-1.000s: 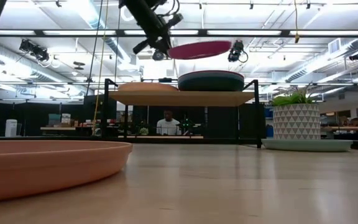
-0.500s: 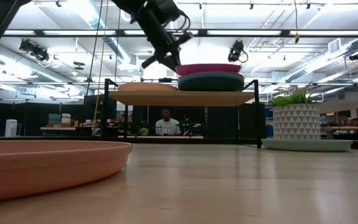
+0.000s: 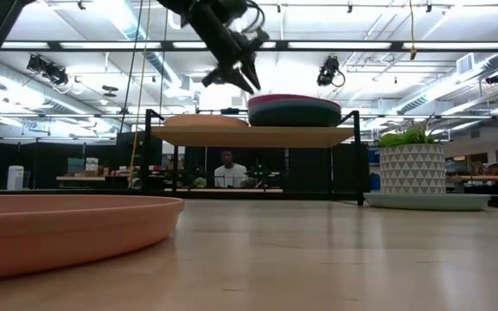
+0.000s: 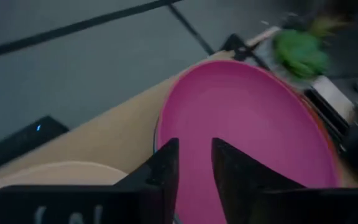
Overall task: Place and stack plates onto a shelf
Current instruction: Stack the brown plate on top of the light pink plate on the shelf
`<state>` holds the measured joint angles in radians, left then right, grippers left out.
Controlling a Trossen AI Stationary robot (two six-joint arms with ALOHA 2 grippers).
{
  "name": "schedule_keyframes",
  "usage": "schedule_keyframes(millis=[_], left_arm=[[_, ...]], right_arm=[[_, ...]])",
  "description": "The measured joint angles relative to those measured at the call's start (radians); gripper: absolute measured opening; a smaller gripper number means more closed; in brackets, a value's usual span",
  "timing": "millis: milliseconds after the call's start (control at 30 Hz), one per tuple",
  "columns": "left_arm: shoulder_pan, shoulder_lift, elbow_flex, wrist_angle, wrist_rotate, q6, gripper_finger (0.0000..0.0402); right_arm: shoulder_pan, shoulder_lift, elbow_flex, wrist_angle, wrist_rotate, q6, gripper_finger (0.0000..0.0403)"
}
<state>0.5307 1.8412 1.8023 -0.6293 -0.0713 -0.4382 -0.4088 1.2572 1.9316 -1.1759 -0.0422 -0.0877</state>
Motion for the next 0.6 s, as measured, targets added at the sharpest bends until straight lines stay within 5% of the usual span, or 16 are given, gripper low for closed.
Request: schedule_keyframes(millis=[233,467,600], left_arm=[[-0.061,-0.13,0.001,-0.173,0.048,0.243,0.0115],[-0.317,-0.172,-0.022,-0.424,0.16,0.445,0.0116],[-0.45,-0.172,-0.125,-0.405,0.156,0.444,0.0116]], right_arm=[[0.0,0.0,0.0,0.0,0.001,-0.001,0.0073],[0.0,0.0,0.0,0.004,0.005,-0.022,0.0073],[0.0,0.0,0.0,0.039,0.006,-0.024,0.0073]])
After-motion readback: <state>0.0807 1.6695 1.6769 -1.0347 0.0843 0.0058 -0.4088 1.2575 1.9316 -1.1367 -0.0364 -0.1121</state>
